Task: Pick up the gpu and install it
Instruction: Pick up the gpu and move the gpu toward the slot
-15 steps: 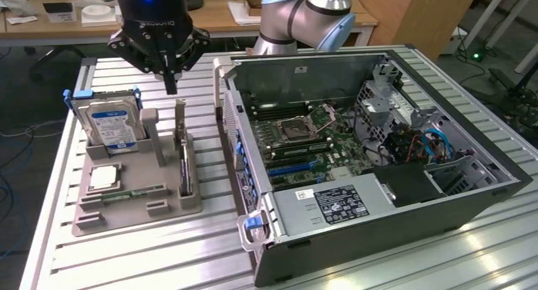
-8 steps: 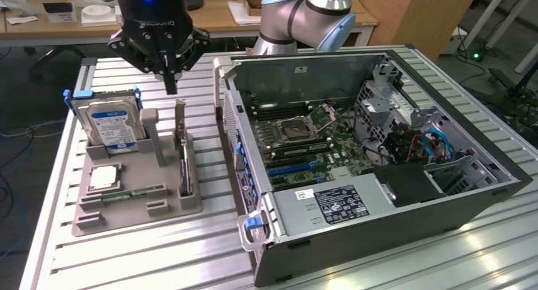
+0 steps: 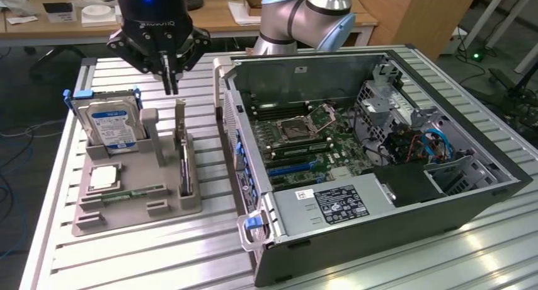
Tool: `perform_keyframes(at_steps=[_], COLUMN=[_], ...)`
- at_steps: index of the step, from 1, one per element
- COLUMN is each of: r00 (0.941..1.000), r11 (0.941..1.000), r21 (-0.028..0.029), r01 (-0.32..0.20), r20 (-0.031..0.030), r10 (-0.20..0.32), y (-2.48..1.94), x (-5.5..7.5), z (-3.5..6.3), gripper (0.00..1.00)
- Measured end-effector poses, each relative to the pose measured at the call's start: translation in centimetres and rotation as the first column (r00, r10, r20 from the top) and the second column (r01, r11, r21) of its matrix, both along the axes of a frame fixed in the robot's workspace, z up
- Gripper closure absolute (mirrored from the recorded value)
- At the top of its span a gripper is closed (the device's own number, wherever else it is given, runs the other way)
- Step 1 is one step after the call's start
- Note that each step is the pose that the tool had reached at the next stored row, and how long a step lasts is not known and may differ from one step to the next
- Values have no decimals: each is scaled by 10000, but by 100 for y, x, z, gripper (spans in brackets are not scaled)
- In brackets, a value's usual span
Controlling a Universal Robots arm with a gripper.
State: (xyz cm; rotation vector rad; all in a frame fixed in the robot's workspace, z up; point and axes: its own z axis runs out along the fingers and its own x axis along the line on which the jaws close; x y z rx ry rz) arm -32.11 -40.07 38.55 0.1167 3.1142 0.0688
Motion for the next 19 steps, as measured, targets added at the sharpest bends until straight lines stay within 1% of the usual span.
perform_keyframes(at_steps=[3,4,6,7,9,11,12,14,17,19], r00=[10000,10000,10000,10000,10000,10000,10000,10000,9992,9990], r11=[10000,10000,10000,10000,10000,10000,10000,10000,9992,9990], r21=[0,0,0,-1,0,0,-1,-10,-15,-16], r01=[0,0,0,0,0,0,-3,-80,-393,-446], r20=[1,1,1,0,0,0,-1,-1,0,1], r10=[0,0,0,0,0,0,3,80,393,446], y=[-1,-1,-2,-2,-2,-2,-2,-2,-1,-4], x=[0,0,0,0,0,0,0,0,0,-1], z=[0,0,-1,0,-1,-1,-1,-4,-12,-23], gripper=[71,71,59,59,47,47,41,41,41,41])
